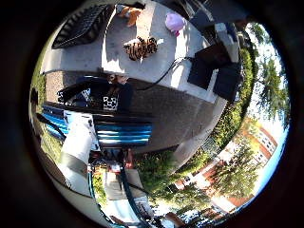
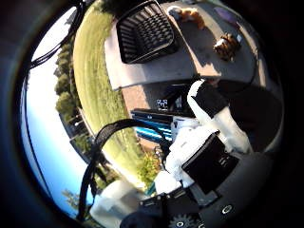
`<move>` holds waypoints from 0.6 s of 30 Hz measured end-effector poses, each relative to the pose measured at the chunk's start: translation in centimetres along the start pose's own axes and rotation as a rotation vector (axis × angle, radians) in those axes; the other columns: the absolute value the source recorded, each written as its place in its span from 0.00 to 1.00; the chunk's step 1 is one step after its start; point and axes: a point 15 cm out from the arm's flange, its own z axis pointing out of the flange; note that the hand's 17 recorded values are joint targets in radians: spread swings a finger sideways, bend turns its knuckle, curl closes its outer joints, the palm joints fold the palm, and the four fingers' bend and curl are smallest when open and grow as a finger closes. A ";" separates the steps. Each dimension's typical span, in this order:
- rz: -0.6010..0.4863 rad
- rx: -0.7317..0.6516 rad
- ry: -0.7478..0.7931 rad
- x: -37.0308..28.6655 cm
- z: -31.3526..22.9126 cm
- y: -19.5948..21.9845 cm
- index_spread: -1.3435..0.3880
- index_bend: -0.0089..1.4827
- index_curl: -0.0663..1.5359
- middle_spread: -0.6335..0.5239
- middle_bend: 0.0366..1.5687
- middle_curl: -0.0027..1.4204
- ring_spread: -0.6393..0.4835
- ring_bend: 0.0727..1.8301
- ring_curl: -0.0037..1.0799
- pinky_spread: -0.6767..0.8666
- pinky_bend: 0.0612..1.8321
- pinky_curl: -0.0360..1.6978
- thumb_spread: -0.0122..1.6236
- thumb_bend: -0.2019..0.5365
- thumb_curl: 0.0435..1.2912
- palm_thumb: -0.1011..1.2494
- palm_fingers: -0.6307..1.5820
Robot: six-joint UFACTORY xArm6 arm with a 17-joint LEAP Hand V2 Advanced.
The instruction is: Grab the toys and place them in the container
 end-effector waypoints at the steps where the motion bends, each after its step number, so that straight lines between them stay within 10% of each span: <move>1: 0.004 -0.001 0.000 0.6 0.1 0.0 0.67 0.14 0.26 0.58 0.08 0.21 0.82 0.08 0.30 0.71 0.15 0.15 0.78 0.25 0.25 0.60 0.41; 18: -0.071 -0.022 0.038 11.4 10.6 -10.7 0.66 0.11 0.22 0.57 0.08 0.21 0.80 0.11 0.32 0.70 0.20 0.17 0.72 0.24 0.26 0.57 0.33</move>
